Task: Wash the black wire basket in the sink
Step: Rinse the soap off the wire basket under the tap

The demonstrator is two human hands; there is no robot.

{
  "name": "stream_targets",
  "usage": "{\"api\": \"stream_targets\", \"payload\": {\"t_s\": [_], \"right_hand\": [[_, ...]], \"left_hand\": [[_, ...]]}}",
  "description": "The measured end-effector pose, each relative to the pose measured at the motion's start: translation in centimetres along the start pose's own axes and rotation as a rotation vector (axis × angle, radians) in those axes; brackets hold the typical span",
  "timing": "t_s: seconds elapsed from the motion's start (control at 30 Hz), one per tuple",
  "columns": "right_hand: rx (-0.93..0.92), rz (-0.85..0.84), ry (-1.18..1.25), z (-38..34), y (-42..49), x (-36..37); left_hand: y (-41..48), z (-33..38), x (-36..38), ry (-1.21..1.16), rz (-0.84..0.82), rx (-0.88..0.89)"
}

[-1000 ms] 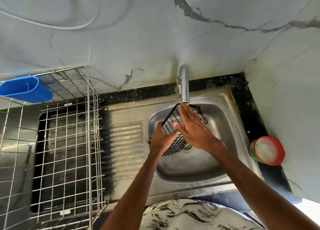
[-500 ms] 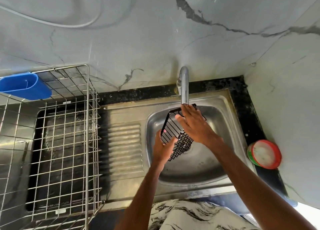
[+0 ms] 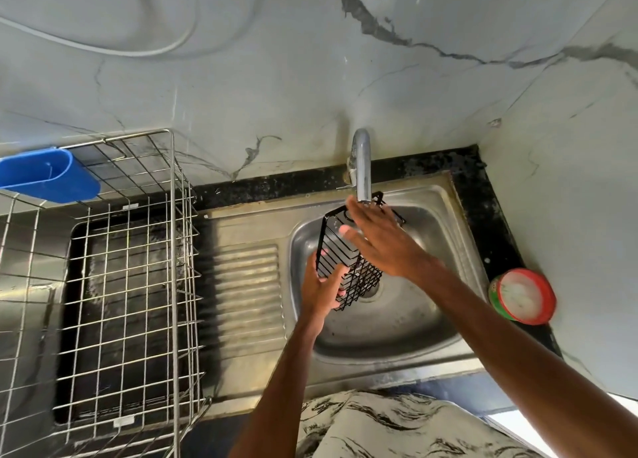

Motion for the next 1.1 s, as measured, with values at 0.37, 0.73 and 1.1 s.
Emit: {"api": "stream_targets", "payload": {"t_s": [0.37,0.73,1.1], "right_hand": [[-0.019,0.005,0.049,-1.2,-0.2,-0.2],[-0.111,0.151,-0.172,-1.1,-1.9,1.8],[-0.062,0.115,-0.061,0.5,-1.9,2.5]], "left_hand": [[-0.4,0.1,-0.1,-0.069,-0.005,-0.041],[-0.9,1.4,-0.7,-0.038,0.032,-0.023],[-0.9,0.1,-1.0,-0.100,0.022,-0.127]]}}
Point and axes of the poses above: each hand's wrist, its own y-axis towards the middle knuckle, its own x-axis out of the palm, z = x × y, the point moved 9 cm from there along y, towards the middle knuckle, and after that the axes turned 10 degrees about -z, right-handed, at the moved point
